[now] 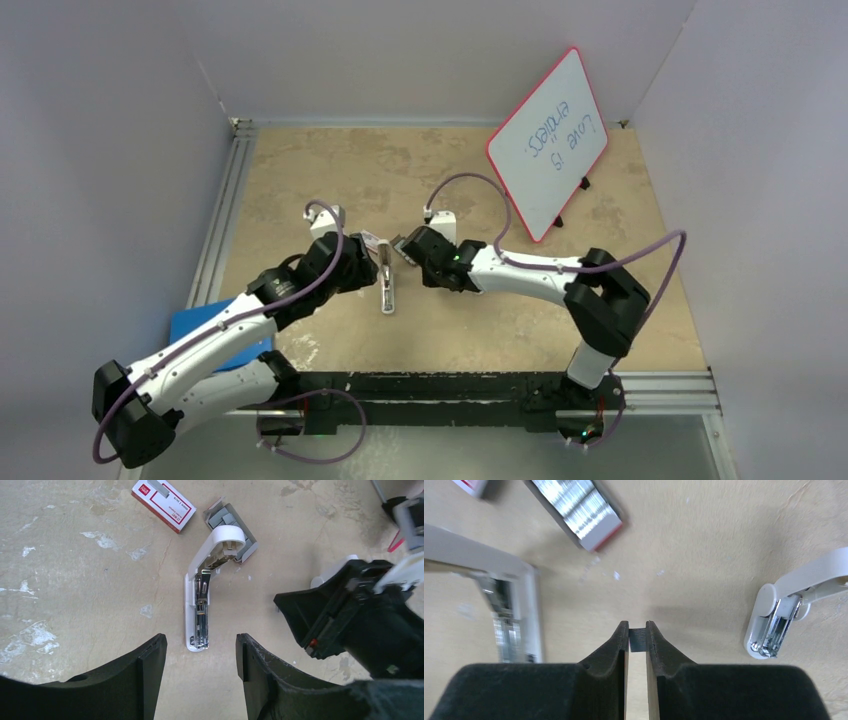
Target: Load the staples into the stapler
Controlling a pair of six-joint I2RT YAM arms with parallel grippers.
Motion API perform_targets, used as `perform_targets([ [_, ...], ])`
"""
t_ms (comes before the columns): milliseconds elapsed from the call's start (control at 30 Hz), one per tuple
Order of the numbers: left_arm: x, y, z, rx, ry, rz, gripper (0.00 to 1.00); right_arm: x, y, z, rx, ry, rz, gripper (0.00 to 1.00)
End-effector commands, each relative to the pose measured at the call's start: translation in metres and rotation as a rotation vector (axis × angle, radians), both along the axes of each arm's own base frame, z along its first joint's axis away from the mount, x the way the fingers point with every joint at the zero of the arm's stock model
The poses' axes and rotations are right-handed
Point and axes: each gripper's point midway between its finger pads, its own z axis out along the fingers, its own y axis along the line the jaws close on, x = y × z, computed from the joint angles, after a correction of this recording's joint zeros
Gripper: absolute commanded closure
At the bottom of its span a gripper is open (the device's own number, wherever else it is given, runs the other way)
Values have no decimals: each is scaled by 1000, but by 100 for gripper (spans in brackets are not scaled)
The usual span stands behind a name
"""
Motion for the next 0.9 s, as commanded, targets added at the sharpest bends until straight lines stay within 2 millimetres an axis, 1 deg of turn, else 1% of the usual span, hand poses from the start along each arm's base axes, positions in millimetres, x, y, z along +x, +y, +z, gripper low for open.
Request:
perform_targets([
  [0, 2, 3, 22, -57, -52, 29, 47, 21, 11, 56, 186, -149, -160, 87],
  [100, 0, 6, 29, -68, -66, 35, 47, 21, 20, 71, 253, -180, -198, 88],
  [200, -2, 8, 39, -82, -84, 41, 47, 19, 31, 82, 293, -197, -223, 88],
  [400, -4, 18, 64, -103, -142, 56, 47, 5, 62, 91, 331, -207, -221, 88],
  [567, -9, 31, 91, -119, -205, 70, 47, -9, 93, 86, 329, -191, -177, 88],
  [667, -12, 41, 106, -121, -245, 89, 47, -17, 107, 75, 300, -169, -163, 88],
  [767, -14, 53, 117, -114, -282, 118, 47, -22, 116, 66, 278, -159, -153, 88],
  [867, -15, 65, 123, -104, -310, 158, 47, -24, 116, 59, 254, -149, -163, 88],
])
